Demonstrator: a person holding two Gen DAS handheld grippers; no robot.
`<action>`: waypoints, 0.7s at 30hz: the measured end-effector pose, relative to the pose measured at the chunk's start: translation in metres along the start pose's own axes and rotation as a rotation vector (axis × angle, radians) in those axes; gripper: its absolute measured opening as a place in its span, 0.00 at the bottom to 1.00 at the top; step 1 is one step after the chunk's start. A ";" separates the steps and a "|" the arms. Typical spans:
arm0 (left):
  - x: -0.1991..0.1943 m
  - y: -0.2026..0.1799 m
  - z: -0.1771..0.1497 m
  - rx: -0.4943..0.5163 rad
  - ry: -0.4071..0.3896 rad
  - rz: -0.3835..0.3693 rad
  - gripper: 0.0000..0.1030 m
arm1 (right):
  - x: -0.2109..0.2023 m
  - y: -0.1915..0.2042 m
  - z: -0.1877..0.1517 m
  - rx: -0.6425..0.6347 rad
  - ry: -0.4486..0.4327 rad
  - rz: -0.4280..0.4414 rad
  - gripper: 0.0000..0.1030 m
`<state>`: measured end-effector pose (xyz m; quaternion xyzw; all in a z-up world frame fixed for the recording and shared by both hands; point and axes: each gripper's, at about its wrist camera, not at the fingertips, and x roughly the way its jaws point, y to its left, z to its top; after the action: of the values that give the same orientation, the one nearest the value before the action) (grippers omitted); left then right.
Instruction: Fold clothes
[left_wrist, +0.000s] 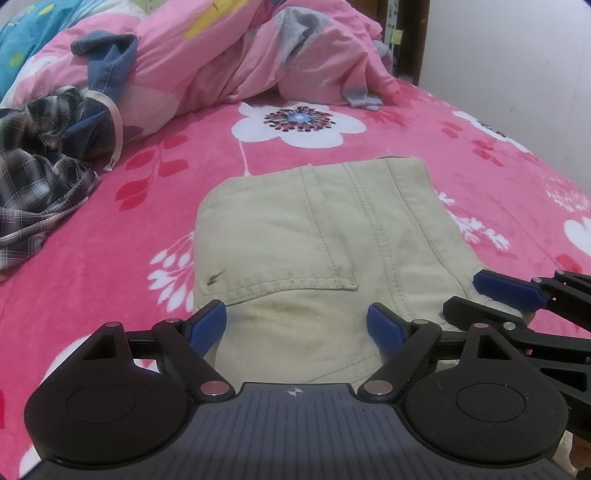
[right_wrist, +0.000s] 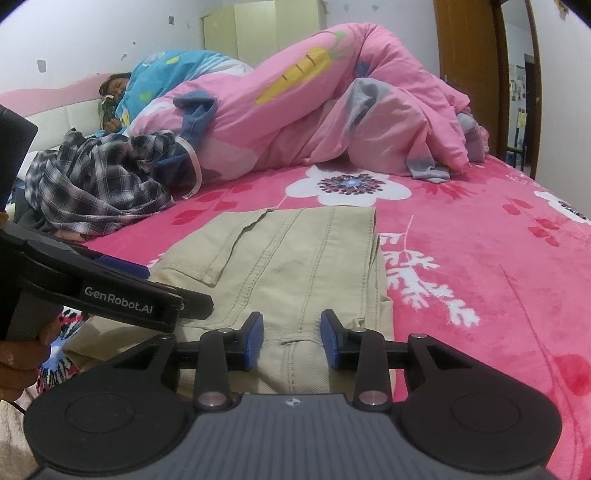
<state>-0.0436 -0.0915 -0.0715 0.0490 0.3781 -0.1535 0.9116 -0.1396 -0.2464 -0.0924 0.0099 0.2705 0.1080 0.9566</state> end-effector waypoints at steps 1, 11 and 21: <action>0.000 0.000 0.000 0.000 0.001 -0.001 0.83 | 0.000 -0.001 0.000 0.001 0.000 0.001 0.35; -0.003 0.013 0.006 -0.039 0.011 -0.041 0.84 | -0.020 0.001 0.012 0.005 -0.068 0.004 0.41; -0.029 0.046 0.018 -0.185 -0.023 -0.016 1.00 | -0.048 -0.025 0.033 0.233 -0.124 -0.043 0.77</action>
<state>-0.0368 -0.0446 -0.0396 -0.0403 0.3806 -0.1256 0.9153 -0.1579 -0.2794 -0.0414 0.1217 0.2219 0.0543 0.9659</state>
